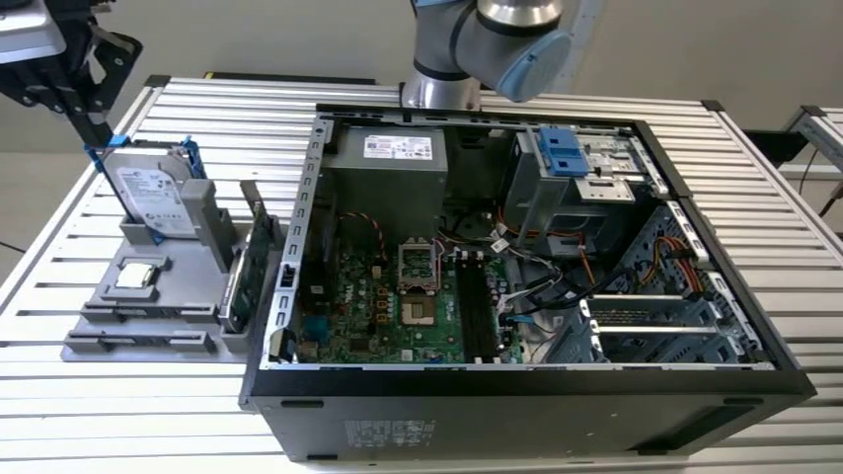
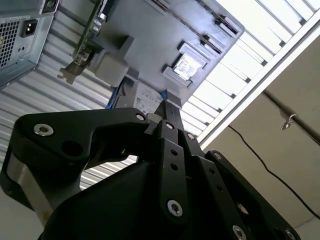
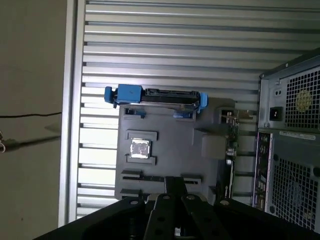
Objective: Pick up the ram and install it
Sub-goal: 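Reach for the ram, then pick up the ram and move it above insertion slot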
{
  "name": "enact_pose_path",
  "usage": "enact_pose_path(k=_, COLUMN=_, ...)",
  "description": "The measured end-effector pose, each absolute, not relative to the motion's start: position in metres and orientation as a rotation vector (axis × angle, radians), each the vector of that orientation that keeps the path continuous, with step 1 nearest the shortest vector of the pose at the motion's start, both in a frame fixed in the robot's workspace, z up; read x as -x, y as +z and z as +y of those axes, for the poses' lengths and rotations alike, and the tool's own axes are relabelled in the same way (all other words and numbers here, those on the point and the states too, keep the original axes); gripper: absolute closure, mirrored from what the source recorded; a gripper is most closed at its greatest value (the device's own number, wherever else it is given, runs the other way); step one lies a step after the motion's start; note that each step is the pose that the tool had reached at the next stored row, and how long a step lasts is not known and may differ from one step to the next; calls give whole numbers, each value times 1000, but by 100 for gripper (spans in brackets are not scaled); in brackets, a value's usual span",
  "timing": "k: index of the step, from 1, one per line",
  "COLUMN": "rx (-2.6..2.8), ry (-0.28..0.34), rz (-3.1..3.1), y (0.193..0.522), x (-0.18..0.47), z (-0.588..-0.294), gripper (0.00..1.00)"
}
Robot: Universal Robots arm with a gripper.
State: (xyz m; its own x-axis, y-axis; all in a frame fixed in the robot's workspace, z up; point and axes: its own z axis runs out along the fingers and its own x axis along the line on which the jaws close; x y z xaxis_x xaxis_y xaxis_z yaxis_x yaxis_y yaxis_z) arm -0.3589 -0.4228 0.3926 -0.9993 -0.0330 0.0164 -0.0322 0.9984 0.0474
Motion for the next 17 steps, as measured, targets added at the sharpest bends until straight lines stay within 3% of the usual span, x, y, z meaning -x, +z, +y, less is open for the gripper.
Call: enact_pose_path(k=17, rx=-55, ry=-74, rz=-3123, y=393, x=360, z=-446, gripper=100)
